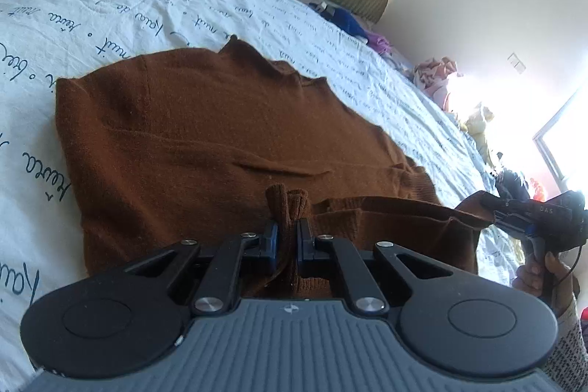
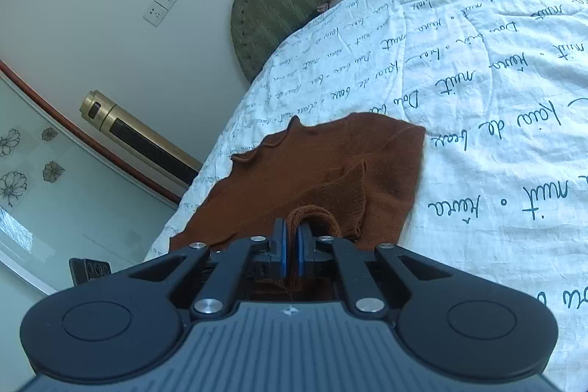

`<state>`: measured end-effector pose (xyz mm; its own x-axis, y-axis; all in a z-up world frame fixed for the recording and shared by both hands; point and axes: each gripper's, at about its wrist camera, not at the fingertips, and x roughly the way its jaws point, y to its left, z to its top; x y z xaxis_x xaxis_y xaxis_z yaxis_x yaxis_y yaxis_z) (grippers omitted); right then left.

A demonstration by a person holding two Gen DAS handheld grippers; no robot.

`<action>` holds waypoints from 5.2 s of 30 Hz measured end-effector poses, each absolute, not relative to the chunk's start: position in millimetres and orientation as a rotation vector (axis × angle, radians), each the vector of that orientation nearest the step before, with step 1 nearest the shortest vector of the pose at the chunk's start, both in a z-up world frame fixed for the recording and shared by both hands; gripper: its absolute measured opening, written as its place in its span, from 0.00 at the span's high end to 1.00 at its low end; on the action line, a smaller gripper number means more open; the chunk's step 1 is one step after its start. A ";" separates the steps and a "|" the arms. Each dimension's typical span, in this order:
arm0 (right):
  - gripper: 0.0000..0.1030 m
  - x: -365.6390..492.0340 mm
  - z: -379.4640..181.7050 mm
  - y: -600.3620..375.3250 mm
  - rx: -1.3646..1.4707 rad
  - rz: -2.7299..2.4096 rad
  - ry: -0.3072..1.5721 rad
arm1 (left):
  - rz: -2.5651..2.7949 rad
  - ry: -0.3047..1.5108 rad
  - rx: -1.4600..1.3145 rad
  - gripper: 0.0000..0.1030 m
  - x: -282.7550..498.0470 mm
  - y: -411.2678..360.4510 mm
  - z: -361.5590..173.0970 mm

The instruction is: Fold small clothes

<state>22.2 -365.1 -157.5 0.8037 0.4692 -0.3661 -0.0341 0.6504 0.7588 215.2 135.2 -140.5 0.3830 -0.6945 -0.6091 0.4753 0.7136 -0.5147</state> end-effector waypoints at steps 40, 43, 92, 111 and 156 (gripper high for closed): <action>0.09 32.0 -200.5 -356.6 0.709 0.301 0.732 | -0.539 1.001 -0.449 0.41 166.2 218.3 -158.0; 0.94 45.9 -220.7 -350.0 0.801 0.293 0.766 | -0.552 1.089 -0.517 0.90 187.3 216.2 -168.1; 0.71 148.3 -164.7 -343.1 0.401 0.106 0.710 | -0.499 0.958 -0.037 0.03 193.2 114.7 -140.6; 0.14 48.8 -162.2 -284.2 0.107 0.053 0.671 | -0.414 0.906 0.108 0.00 175.0 90.4 -150.3; 0.55 192.0 -186.7 -332.0 0.379 0.202 0.767 | -0.416 1.019 -0.282 0.00 301.5 203.2 -111.5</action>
